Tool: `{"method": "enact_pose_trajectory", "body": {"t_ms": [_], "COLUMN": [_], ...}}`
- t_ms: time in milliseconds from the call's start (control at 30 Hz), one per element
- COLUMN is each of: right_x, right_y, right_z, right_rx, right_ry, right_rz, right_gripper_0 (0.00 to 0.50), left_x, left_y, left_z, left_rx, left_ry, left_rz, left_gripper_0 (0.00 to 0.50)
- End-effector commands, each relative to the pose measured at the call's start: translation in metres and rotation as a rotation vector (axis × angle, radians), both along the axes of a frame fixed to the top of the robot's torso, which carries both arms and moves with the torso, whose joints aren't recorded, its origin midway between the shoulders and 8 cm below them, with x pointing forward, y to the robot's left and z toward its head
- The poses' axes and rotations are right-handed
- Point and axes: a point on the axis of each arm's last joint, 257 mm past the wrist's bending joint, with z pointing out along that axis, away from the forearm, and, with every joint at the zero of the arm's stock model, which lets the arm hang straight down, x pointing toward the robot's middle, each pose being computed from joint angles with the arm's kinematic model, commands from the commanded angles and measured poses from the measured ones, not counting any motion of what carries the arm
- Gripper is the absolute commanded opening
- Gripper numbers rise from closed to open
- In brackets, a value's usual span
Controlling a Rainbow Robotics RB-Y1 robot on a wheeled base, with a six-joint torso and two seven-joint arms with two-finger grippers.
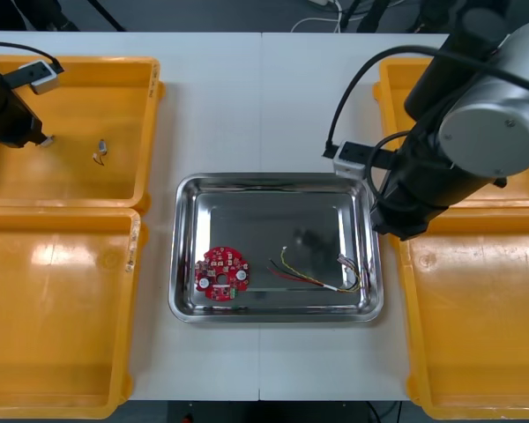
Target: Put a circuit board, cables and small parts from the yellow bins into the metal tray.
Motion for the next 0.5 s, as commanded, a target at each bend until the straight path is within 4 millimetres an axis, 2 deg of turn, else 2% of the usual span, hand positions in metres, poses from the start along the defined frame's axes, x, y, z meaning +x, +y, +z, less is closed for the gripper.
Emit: {"method": "enact_pose_trajectory", "body": {"t_ms": [33, 233, 500], "right_x": [0.026, 0.058, 0.092], "right_y": [-0.009, -0.039, -0.079], "right_z": [0.054, 0.082, 0.103], "right_rx": [0.099, 0.194, 0.232], "right_ry": [-0.086, -0.081, -0.087], "right_rz": [-0.102, -0.264, -0.441], "right_gripper_0": [0.5, 0.5, 0.5], "left_x": [0.022, 0.027, 0.028], "left_y": [0.0, -0.005, -0.01], "left_z": [0.036, 0.025, 0.009], "left_rx": [0.052, 0.044, 0.033], "left_ry": [-0.086, -0.091, -0.083], "left_rz": [-0.065, -0.062, -0.059], "left_gripper_0": [0.5, 0.5, 0.5]}}
